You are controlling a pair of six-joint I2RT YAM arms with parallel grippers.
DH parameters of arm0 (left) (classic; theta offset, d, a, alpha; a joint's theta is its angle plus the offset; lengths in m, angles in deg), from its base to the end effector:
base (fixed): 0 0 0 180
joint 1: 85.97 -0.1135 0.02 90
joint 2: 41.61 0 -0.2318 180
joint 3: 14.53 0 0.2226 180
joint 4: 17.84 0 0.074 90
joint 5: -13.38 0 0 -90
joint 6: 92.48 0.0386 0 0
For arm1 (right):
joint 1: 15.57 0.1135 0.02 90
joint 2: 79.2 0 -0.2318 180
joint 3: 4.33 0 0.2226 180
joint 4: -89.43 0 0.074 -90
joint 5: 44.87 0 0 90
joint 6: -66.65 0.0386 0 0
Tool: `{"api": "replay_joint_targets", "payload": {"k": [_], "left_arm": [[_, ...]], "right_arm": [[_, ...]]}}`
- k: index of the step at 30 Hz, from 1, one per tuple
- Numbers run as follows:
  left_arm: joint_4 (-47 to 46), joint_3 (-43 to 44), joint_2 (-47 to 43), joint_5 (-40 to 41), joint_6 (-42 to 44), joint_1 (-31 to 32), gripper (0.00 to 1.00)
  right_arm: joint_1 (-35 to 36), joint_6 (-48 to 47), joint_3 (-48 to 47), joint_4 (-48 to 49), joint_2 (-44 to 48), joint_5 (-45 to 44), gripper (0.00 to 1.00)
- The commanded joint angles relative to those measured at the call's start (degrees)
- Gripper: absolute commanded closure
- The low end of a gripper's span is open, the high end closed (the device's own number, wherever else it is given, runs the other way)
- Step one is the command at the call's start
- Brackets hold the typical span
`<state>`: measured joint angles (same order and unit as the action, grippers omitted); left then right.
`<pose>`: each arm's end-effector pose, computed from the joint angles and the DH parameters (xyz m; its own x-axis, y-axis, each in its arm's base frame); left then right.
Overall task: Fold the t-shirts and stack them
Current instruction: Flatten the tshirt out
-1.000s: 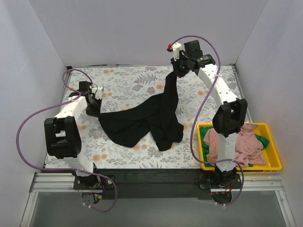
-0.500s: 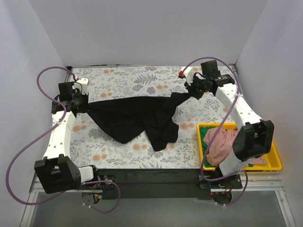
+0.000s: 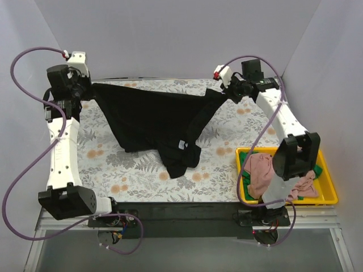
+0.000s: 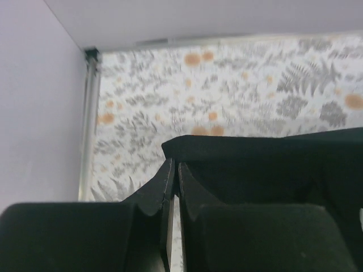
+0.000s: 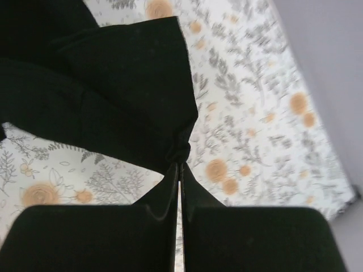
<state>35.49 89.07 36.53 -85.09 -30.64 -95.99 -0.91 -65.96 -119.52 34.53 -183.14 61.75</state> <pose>0.2693 0.0418 0.3836 -0.3851 -0.5421 -0.7469 -0.2559 0.8403 -0.4779 0.3595 0.1055 0.3053 -0.1917 -0.7207 -0.6662 -0.7779 0.5255 -0.3446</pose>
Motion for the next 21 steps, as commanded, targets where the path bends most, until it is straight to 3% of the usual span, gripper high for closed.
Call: {"api": "replay_joint_targets", "payload": {"k": [1, 3, 5, 6, 8, 10, 13, 17, 21], "left_arm": [[-1.83, 5.38, -6.95, 0.82, 0.03, -0.88, 1.00], [-1.57, 3.54, -10.36, 1.00, 0.48, -0.79, 1.00], [-1.57, -0.23, -12.40, -0.31, 1.35, -0.79, 1.00], [-1.48, -1.21, -13.63, -0.58, 1.62, -0.79, 1.00], [1.22, -1.83, -13.64, -3.73, 3.19, -0.79, 1.00], [3.87, -0.96, -12.85, -9.77, 4.60, -0.79, 1.00], [7.65, 0.45, -11.80, -14.28, 6.19, -0.79, 1.00], [10.03, 1.42, -8.90, -17.19, 6.19, -0.70, 1.00], [11.61, 1.86, -6.43, -18.25, 6.02, 0.43, 1.00]], "right_arm": [[-1.30, -6.41, 7.66, 0.23, 12.16, 5.16, 0.99], [-0.77, -11.94, 22.02, 8.82, 18.65, 5.54, 0.99], [0.28, -14.51, 27.89, 15.06, 20.27, -0.23, 0.99], [1.16, -14.08, 28.79, 15.27, 18.09, -2.54, 0.83], [0.90, -9.45, 24.08, 13.88, 14.14, -6.67, 0.63], [-1.81, -2.34, 14.97, 6.33, 7.46, -5.03, 0.20], [-5.07, 8.37, 5.98, -3.08, 1.12, -2.13, 0.20], [-5.51, 18.24, 6.98, -8.72, 1.63, 6.55, 0.27], [-4.90, 24.23, 14.10, -11.44, 3.57, 17.37, 0.49]]}}
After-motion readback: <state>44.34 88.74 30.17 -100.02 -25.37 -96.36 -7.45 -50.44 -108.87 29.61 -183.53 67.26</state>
